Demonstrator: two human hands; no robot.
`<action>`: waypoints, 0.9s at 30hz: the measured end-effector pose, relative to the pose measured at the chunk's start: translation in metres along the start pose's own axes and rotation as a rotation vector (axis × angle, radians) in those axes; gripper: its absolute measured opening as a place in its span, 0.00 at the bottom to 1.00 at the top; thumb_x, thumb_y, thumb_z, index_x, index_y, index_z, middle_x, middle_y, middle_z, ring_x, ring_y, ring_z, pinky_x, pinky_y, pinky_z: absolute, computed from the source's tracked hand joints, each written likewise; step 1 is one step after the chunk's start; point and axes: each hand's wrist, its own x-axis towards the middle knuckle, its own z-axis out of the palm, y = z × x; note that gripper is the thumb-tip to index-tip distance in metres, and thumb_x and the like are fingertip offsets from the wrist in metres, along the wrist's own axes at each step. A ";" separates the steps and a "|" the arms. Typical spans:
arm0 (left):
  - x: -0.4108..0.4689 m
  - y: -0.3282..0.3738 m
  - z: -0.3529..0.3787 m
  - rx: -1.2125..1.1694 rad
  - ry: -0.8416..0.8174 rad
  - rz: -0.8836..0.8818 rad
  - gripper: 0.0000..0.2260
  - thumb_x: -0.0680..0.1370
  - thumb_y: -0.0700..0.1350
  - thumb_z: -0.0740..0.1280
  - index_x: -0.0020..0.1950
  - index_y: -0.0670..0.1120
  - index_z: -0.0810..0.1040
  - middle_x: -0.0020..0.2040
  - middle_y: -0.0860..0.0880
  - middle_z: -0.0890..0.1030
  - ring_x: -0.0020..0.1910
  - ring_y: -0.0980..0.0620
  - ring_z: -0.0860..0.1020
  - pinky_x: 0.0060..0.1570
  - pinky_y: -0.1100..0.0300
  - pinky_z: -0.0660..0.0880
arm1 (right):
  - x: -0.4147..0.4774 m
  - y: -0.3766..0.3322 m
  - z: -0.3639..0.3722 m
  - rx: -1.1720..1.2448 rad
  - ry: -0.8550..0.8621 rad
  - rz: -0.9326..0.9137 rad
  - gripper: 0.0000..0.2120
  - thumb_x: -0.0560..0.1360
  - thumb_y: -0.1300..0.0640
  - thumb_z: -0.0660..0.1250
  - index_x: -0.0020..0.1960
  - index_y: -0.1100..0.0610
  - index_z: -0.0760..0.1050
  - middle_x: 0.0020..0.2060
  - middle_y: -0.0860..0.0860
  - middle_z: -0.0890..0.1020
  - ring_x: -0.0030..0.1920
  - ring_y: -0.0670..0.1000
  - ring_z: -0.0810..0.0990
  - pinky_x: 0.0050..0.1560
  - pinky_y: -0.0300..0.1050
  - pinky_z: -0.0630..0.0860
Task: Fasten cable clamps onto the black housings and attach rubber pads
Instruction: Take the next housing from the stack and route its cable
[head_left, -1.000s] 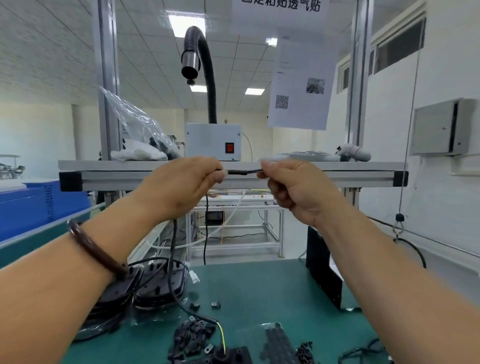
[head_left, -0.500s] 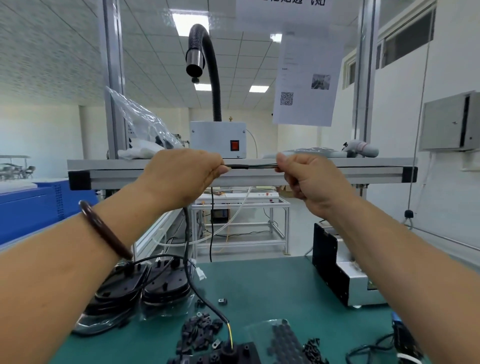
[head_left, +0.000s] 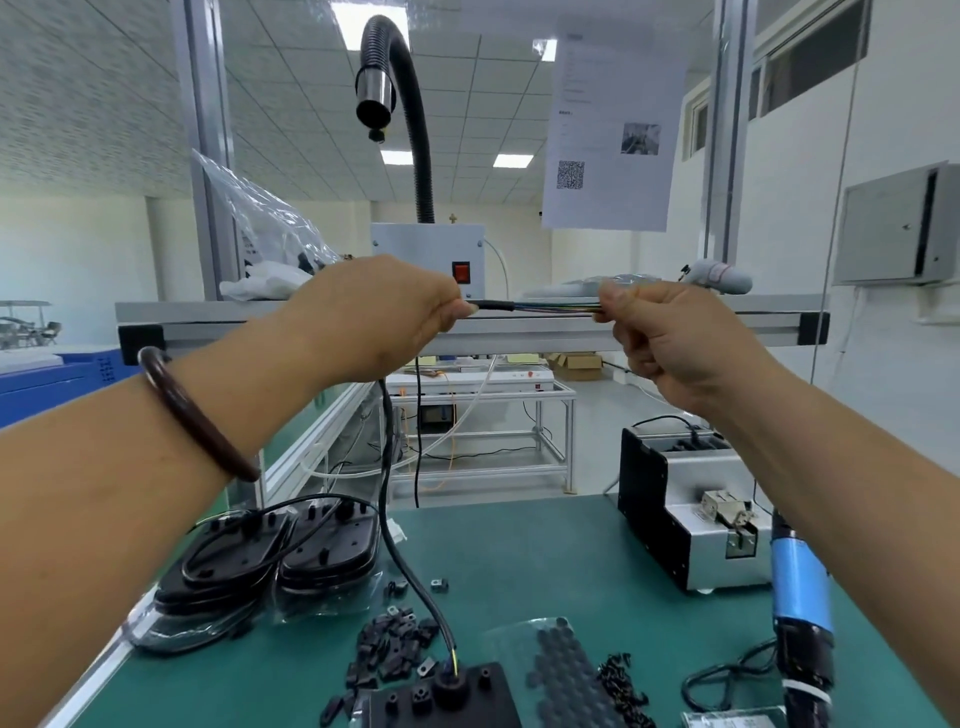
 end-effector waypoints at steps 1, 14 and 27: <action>-0.001 0.001 0.001 -0.003 -0.009 0.002 0.29 0.71 0.67 0.37 0.44 0.53 0.72 0.34 0.54 0.74 0.37 0.50 0.75 0.39 0.54 0.74 | -0.001 0.001 0.000 0.010 0.001 0.005 0.13 0.78 0.54 0.67 0.37 0.60 0.77 0.24 0.51 0.67 0.22 0.45 0.60 0.21 0.33 0.59; -0.052 -0.009 0.036 -0.796 0.269 -0.423 0.09 0.76 0.57 0.62 0.42 0.56 0.77 0.30 0.56 0.74 0.30 0.59 0.74 0.32 0.64 0.71 | 0.004 -0.007 -0.030 0.358 0.155 0.070 0.13 0.79 0.51 0.65 0.39 0.57 0.72 0.22 0.46 0.67 0.22 0.43 0.60 0.22 0.33 0.58; -0.060 0.067 0.039 -1.581 0.073 -0.628 0.11 0.78 0.50 0.63 0.39 0.50 0.82 0.28 0.54 0.66 0.24 0.58 0.61 0.21 0.69 0.61 | 0.026 0.001 -0.071 0.634 0.503 0.005 0.12 0.80 0.52 0.63 0.39 0.53 0.68 0.21 0.44 0.68 0.23 0.41 0.62 0.27 0.31 0.59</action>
